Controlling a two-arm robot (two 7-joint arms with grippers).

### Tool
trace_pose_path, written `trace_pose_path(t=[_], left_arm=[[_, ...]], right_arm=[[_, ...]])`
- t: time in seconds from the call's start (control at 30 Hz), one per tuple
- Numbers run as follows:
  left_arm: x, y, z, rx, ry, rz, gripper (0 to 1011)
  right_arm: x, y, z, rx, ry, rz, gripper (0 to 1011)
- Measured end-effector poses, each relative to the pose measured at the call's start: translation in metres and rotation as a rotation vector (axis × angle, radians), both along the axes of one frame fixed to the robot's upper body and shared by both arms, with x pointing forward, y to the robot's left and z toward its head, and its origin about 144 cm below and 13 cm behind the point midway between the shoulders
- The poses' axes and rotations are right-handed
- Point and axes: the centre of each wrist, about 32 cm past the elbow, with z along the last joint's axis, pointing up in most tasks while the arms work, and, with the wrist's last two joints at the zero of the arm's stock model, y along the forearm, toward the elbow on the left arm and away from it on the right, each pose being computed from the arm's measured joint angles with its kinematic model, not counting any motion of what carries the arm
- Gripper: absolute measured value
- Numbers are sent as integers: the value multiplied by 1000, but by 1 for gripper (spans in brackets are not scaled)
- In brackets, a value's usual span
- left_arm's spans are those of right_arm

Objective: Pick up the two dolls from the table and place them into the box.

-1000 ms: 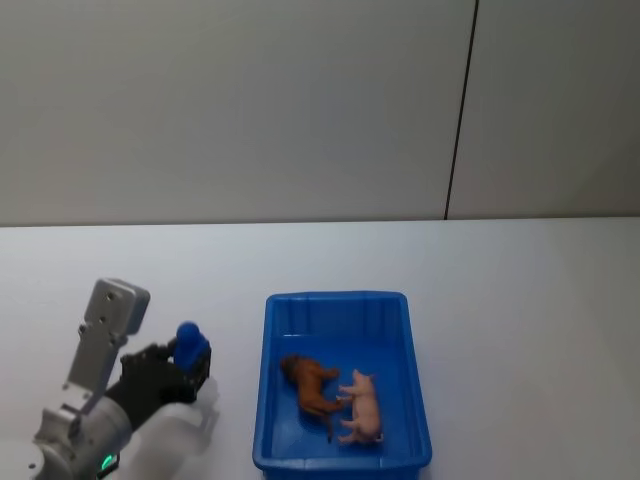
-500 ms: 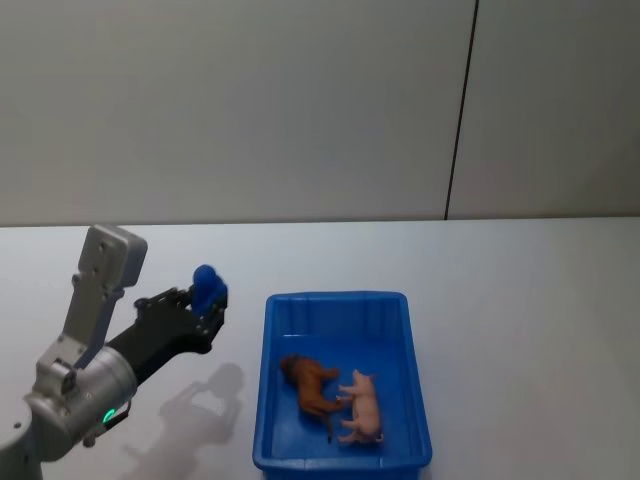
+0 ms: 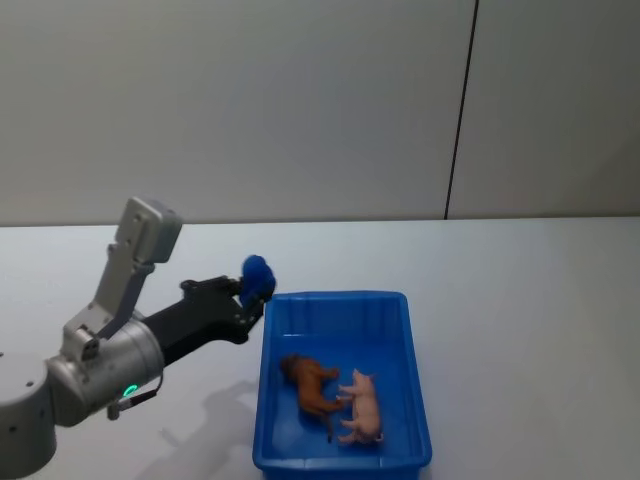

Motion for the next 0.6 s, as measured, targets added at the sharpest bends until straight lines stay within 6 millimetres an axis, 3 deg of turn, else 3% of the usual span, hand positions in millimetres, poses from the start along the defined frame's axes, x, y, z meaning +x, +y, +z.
trace_pose_path(t=[0.2,0.27,0.6], left_arm=[[12,-3,3,3,33,-87,216],[17,-5,4,5,47,-121,252],[42,-13,7,14,121,-277,583]], right_arm=[[0,0,0,0,0,0,1001],[0,0,0,0,0,0,1001],[0,0,0,0,0,0,1001]])
